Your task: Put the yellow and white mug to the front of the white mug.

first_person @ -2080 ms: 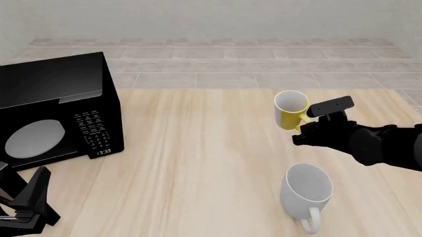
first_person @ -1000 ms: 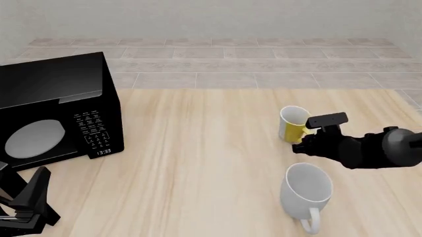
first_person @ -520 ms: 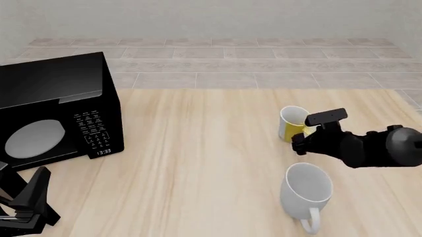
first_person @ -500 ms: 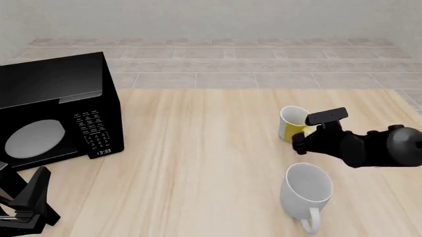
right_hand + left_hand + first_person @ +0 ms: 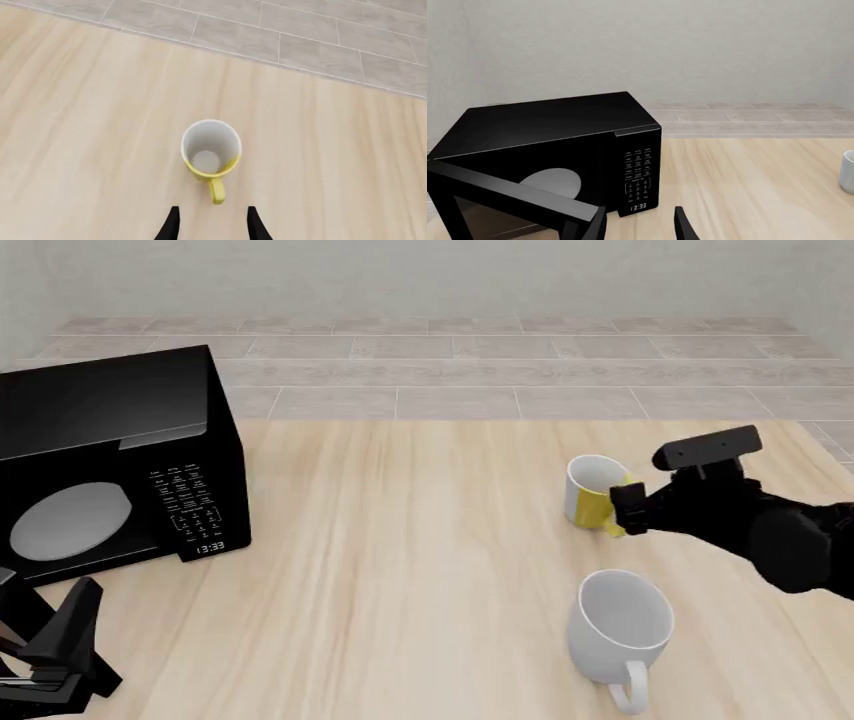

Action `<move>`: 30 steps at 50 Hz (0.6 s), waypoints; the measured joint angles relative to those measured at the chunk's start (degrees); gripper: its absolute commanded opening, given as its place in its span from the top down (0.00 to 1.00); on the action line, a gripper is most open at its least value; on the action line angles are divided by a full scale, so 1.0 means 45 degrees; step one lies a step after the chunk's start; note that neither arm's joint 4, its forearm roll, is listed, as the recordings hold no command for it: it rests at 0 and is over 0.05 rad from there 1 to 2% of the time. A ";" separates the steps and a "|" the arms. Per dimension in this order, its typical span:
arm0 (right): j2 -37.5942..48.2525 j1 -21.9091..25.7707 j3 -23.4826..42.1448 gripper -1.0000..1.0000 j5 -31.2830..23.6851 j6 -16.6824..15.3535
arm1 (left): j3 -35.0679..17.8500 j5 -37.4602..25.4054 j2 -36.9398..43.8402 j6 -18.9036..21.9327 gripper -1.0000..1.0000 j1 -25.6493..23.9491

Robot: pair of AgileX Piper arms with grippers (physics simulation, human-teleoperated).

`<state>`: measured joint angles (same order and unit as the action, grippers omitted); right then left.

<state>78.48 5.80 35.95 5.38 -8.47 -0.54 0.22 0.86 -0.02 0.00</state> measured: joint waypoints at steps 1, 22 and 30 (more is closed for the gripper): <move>-0.0264 0.0045 -0.0117 0.00 -0.0047 0.0017 | 0.0000 0.0000 0.0000 0.0000 0.00 0.0000; -0.6016 0.0504 -0.2084 0.00 -0.1563 0.0142 | 0.0000 0.0000 0.0000 0.0001 0.00 0.0000; -0.7894 0.0528 -0.2674 0.00 -0.2209 0.0273 | 0.0000 0.0000 -0.0001 0.0000 0.00 0.0000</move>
<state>42.96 8.17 23.92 -4.57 -7.24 -0.55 0.22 0.86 -0.02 -0.01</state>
